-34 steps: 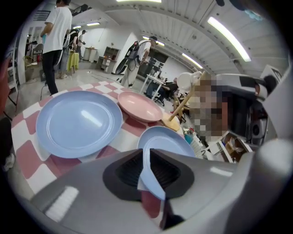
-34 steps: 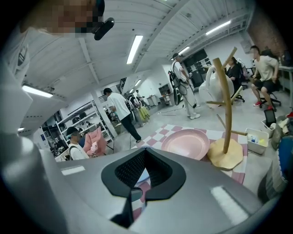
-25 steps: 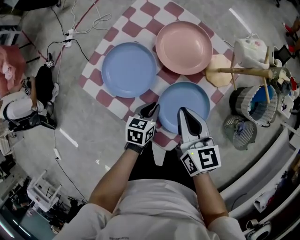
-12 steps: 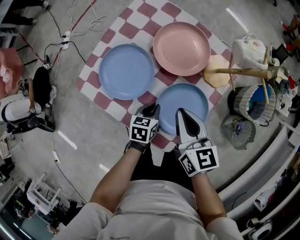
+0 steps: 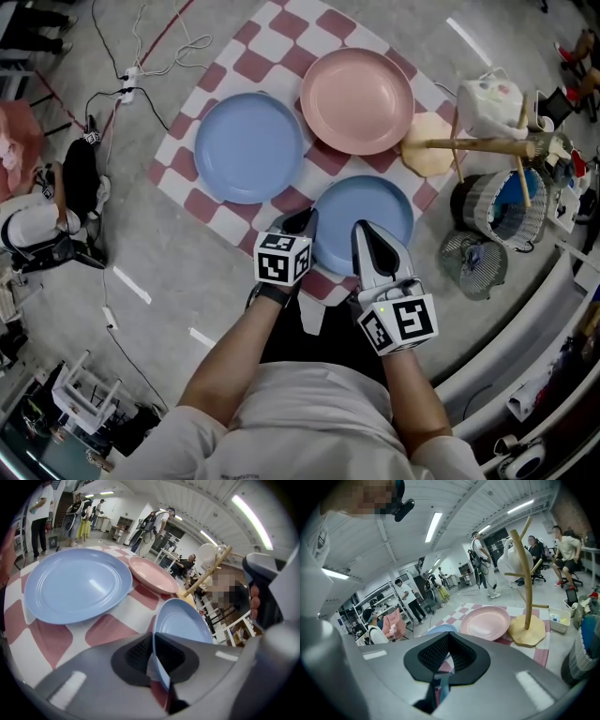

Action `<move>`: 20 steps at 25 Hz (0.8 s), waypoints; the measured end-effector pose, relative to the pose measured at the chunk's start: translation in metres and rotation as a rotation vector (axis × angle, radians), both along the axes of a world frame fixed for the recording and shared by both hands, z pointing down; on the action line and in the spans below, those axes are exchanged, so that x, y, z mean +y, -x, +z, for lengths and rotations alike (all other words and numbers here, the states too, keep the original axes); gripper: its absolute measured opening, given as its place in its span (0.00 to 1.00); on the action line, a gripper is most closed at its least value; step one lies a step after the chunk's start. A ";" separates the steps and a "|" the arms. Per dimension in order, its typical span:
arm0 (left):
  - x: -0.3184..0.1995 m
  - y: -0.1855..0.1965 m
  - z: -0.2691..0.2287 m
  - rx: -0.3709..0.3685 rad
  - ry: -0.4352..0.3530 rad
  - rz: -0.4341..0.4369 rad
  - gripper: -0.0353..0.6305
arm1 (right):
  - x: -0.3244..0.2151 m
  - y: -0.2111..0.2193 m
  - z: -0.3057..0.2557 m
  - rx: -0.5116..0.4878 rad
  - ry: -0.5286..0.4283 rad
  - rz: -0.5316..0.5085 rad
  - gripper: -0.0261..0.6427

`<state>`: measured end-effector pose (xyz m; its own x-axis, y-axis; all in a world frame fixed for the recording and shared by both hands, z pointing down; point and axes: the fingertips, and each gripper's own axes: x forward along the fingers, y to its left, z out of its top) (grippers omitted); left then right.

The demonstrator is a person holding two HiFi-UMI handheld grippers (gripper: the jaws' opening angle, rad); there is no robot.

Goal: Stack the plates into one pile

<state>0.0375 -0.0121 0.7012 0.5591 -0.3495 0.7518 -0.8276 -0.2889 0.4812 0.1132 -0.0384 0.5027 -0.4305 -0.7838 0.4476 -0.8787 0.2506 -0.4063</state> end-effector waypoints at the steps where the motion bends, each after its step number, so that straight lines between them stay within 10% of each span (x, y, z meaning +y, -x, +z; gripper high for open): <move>1: 0.000 0.000 -0.001 0.008 0.004 -0.001 0.08 | 0.000 0.000 -0.001 -0.001 -0.001 0.000 0.05; 20: -0.031 0.055 -0.054 0.099 -0.021 -0.191 0.09 | -0.010 0.044 -0.037 -0.018 -0.063 -0.072 0.05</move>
<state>-0.0171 -0.0429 0.6474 0.5523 -0.4712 0.6877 -0.8171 -0.1425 0.5586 0.0694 -0.0485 0.4658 -0.4947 -0.7764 0.3904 -0.8500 0.3387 -0.4035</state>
